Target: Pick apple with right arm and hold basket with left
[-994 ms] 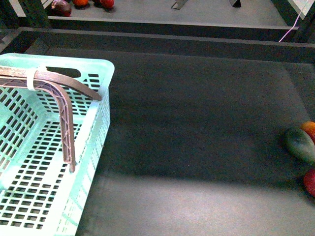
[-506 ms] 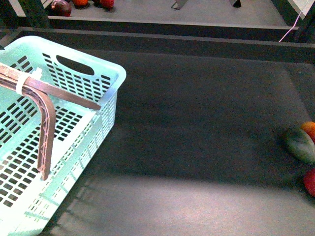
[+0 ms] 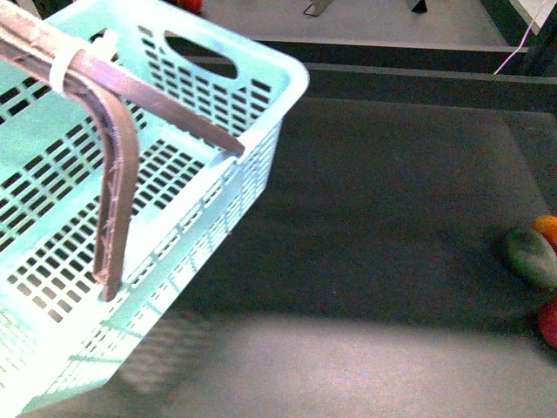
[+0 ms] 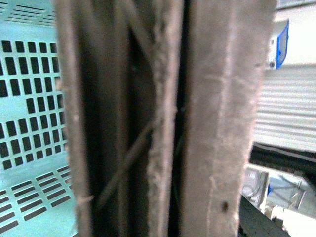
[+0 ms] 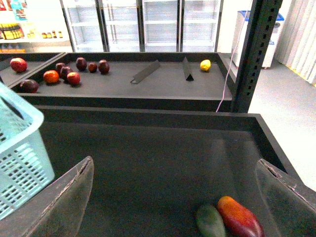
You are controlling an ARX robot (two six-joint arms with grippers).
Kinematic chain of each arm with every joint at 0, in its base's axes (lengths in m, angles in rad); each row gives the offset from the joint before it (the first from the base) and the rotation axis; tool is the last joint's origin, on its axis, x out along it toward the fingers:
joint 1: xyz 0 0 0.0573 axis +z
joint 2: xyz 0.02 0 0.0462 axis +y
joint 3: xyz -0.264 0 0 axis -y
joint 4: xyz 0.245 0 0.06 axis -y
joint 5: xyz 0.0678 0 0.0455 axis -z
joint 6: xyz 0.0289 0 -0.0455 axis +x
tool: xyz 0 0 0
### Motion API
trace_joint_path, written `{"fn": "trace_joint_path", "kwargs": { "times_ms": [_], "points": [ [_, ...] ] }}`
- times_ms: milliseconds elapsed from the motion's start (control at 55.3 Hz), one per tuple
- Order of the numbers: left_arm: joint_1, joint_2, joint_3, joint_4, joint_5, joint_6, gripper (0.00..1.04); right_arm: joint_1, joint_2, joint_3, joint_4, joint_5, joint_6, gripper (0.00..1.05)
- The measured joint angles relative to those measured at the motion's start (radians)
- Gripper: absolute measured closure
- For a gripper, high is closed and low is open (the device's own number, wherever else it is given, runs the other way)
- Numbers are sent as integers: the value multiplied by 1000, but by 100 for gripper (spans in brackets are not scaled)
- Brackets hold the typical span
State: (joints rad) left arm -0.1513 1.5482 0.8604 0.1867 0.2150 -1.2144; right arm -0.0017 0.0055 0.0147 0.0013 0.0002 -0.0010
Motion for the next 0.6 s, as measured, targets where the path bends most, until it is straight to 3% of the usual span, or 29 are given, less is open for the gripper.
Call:
{"fn": "trace_joint_path", "kwargs": {
  "times_ms": [361,596],
  "points": [
    [-280,2,139,-97,11,16,77,0,0,0,0,0,0,9],
    [-360,7,159,-123,-6,38,77,0,0,0,0,0,0,9]
  ]
}}
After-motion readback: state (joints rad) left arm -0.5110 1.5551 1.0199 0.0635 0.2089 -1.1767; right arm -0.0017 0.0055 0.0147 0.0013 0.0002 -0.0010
